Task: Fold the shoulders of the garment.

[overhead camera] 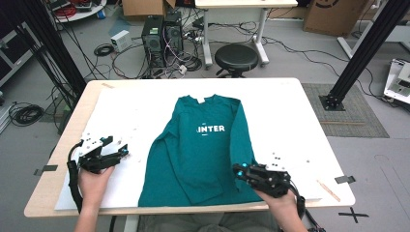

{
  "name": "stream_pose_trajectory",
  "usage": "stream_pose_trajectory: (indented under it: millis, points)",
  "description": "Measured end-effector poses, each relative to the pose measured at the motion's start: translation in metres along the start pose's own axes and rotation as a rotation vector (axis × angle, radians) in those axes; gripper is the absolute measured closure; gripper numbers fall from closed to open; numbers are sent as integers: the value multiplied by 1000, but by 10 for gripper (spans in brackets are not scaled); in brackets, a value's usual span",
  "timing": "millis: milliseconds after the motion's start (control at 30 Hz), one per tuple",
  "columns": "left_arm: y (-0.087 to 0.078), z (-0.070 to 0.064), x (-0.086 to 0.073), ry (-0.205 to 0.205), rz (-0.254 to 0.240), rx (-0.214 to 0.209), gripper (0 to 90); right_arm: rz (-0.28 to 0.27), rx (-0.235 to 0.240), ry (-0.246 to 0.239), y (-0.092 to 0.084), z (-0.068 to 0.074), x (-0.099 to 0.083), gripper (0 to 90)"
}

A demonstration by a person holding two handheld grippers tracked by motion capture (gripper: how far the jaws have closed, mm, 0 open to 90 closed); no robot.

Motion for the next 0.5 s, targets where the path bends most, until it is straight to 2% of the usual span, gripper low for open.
stream_pose_trajectory:
  millis: [200, 333, 400, 433, 500]
  points:
    - [0, 0, 0, 2, 2, 2, 305, 61, 57, -22, 29, 13, -4, 888]
    - [1, -1, 0, 6, 1, 4, 305, 104, 81, -48, 48, 20, -6, 887]
    - [1, -1, 0, 11, 5, 4, 305, 132, 91, -47, 57, 24, -9, 886]
    - [1, -1, 0, 8, 7, 3, 305, 138, 96, -67, 62, 25, -10, 885]
    - [1, -1, 0, 11, 6, 5, 305, 183, 113, -60, 70, 28, -13, 862]
Point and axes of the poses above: each handheld gripper's, and its own axes: y roughly forward along the jaws, x roughly out of its top, z roughly to its left, the point moved 2 cm from there along y, roughly forward along the jaws, and after that the axes turned 2 degrees about -z, right-handed, at the moved point
